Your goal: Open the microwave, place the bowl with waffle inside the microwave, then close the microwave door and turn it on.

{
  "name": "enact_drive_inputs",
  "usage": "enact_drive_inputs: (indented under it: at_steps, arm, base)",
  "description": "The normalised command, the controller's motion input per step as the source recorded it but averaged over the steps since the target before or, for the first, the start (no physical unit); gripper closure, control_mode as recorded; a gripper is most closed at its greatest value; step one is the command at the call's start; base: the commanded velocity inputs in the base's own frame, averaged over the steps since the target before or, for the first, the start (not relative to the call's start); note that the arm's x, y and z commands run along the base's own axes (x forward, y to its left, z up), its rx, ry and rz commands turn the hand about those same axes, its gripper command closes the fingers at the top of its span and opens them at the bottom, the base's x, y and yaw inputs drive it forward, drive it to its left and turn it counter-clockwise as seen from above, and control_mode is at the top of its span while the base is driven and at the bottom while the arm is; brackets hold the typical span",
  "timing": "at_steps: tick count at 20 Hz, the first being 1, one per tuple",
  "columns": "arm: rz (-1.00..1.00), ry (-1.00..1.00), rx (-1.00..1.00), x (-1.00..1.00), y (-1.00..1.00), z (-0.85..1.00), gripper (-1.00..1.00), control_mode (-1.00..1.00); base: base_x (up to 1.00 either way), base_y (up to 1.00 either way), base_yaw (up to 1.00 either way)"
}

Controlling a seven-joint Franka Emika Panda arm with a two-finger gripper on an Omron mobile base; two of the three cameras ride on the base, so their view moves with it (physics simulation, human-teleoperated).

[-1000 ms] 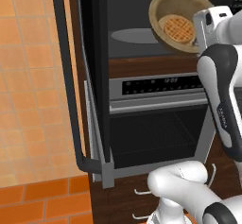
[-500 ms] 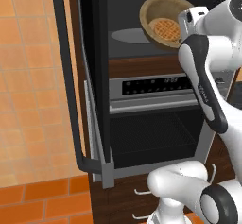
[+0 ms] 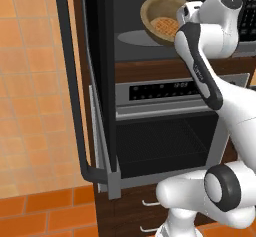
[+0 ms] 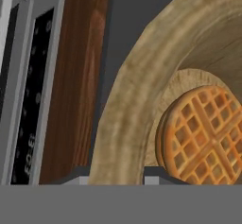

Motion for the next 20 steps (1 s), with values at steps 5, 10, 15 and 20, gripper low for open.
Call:
enact_drive_inputs:
  at_steps: [5, 10, 15, 20]
  arm:
    - [0.0, 0.02, 0.0, 0.76, 0.0, -0.04, 1.0, -1.0]
    - [0.0, 0.01, 0.0, 0.66, -0.01, -0.08, 1.0, -1.0]
    - [0.0, 0.0, 0.0, 0.53, 0.0, -0.22, 1.0, -1.0]
    - [0.0, 0.0, 0.0, 0.52, 0.0, -0.31, 1.0, -1.0]
  base:
    - [0.0, 0.0, 0.0]
    - [0.0, 0.0, 0.0]
    - [0.0, 0.0, 0.0]
    - [0.0, 0.0, 0.0]
